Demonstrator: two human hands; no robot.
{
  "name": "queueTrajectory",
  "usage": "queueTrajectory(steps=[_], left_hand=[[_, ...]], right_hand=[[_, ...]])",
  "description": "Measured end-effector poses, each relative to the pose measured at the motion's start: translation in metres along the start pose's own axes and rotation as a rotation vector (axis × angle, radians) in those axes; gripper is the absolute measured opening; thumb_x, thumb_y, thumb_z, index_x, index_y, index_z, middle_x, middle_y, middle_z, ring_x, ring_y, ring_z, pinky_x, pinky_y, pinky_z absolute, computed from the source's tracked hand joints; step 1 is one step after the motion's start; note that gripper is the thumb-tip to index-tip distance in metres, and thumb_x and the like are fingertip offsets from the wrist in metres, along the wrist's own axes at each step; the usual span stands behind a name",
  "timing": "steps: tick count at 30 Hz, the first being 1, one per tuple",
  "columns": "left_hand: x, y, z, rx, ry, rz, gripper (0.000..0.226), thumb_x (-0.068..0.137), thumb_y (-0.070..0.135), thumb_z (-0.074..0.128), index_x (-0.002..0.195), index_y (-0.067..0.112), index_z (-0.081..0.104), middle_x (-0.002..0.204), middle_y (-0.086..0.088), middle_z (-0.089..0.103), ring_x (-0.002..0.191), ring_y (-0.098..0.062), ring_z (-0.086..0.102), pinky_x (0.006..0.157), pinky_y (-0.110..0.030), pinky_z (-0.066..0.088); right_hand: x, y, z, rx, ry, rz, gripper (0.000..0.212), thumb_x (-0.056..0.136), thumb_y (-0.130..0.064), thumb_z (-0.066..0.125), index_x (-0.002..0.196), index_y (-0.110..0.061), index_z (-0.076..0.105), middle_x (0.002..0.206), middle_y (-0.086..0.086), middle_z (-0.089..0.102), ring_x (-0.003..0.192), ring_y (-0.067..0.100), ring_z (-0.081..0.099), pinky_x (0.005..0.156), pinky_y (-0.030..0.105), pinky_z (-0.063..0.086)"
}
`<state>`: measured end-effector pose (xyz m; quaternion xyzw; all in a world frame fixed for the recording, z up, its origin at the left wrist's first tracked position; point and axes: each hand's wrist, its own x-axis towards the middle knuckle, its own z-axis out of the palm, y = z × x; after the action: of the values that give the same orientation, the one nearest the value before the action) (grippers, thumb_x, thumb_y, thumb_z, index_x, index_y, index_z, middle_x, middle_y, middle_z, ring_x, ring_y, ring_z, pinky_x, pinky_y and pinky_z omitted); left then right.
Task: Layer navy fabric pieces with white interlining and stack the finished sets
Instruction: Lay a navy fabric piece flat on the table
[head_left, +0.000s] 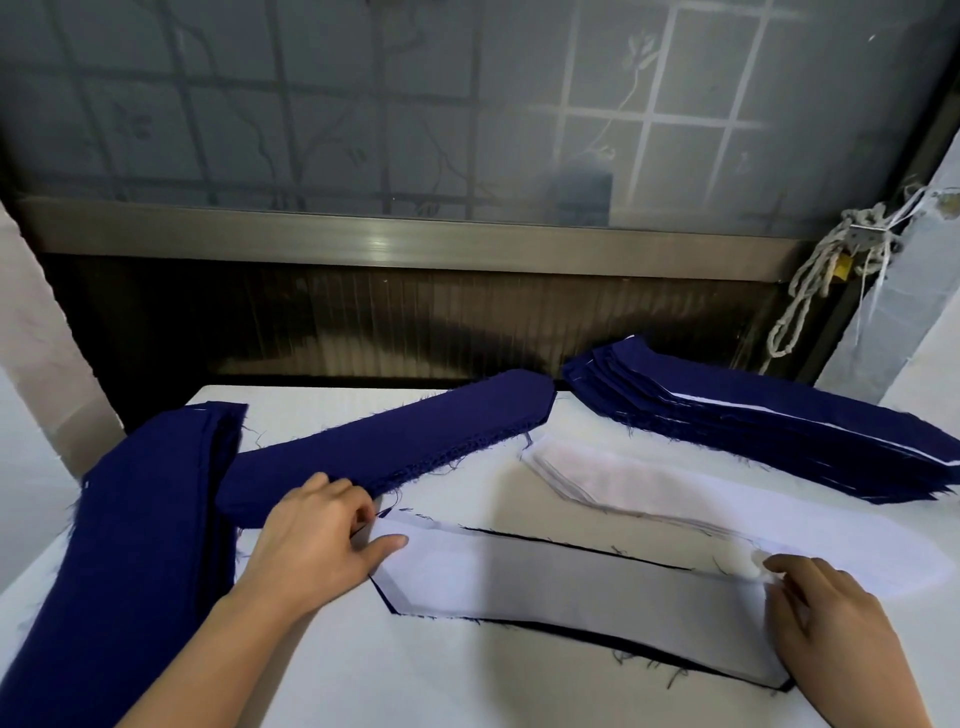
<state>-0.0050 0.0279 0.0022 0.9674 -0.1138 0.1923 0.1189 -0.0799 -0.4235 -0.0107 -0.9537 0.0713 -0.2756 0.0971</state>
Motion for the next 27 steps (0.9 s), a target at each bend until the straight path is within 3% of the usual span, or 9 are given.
queueTrajectory(steps=[4, 8, 14, 18, 23, 27], left_hand=[[-0.0011, 0.0016, -0.0015, -0.013, -0.022, -0.026, 0.034, 0.078, 0.057, 0.073, 0.068, 0.030, 0.056, 0.061, 0.018, 0.048, 0.071, -0.005, 0.045, 0.060, -0.015, 0.025], [-0.0031, 0.0017, -0.0059, -0.126, -0.033, -0.098, 0.023, 0.077, 0.042, 0.079, 0.078, 0.035, 0.057, 0.068, 0.019, 0.055, 0.077, -0.002, 0.050, 0.062, -0.012, 0.028], [-0.0028, 0.0014, -0.0064, -0.162, -0.074, -0.106, 0.013, 0.080, 0.041, 0.079, 0.083, 0.039, 0.067, 0.074, 0.021, 0.057, 0.080, 0.002, 0.050, 0.065, -0.011, 0.030], [-0.0036, 0.0010, -0.0065, -0.179, -0.054, -0.116, 0.013, 0.081, 0.037, 0.079, 0.083, 0.038, 0.066, 0.074, 0.022, 0.057, 0.079, 0.003, 0.050, 0.066, -0.011, 0.029], [-0.0045, -0.0002, -0.0026, -0.125, -0.101, -0.035, 0.027, 0.091, 0.034, 0.069, 0.117, 0.040, 0.068, 0.076, 0.022, 0.053, 0.080, -0.006, 0.048, 0.077, -0.022, 0.035], [-0.0054, 0.0000, -0.0048, -0.165, -0.042, -0.032, 0.026, 0.085, 0.026, 0.077, 0.108, 0.035, 0.070, 0.072, 0.022, 0.055, 0.075, -0.004, 0.051, 0.071, -0.022, 0.037]], right_hand=[[0.0003, -0.0015, 0.0004, 0.013, -0.015, 0.009, 0.034, 0.059, 0.018, 0.075, 0.088, 0.000, 0.069, 0.073, 0.015, 0.064, 0.061, 0.041, 0.058, 0.055, 0.043, 0.047], [0.0000, -0.0017, -0.0008, 0.020, -0.022, 0.018, 0.034, 0.060, 0.018, 0.075, 0.089, 0.001, 0.069, 0.073, 0.015, 0.064, 0.062, 0.041, 0.058, 0.056, 0.043, 0.047], [-0.0012, -0.0031, -0.0044, 0.039, -0.032, 0.036, 0.032, 0.064, 0.016, 0.074, 0.091, 0.000, 0.070, 0.076, 0.014, 0.066, 0.065, 0.040, 0.059, 0.058, 0.042, 0.047], [-0.0010, -0.0058, -0.0050, 0.041, -0.035, 0.041, 0.031, 0.065, 0.016, 0.073, 0.091, 0.000, 0.070, 0.076, 0.014, 0.066, 0.065, 0.040, 0.058, 0.059, 0.042, 0.047], [0.0006, -0.0075, -0.0060, 0.043, -0.036, 0.054, 0.030, 0.065, 0.016, 0.073, 0.091, 0.001, 0.070, 0.076, 0.015, 0.066, 0.065, 0.040, 0.058, 0.059, 0.041, 0.047], [-0.0008, -0.0076, -0.0065, 0.041, -0.045, 0.063, 0.030, 0.066, 0.016, 0.073, 0.091, 0.000, 0.070, 0.078, 0.015, 0.066, 0.067, 0.040, 0.058, 0.060, 0.041, 0.047]])
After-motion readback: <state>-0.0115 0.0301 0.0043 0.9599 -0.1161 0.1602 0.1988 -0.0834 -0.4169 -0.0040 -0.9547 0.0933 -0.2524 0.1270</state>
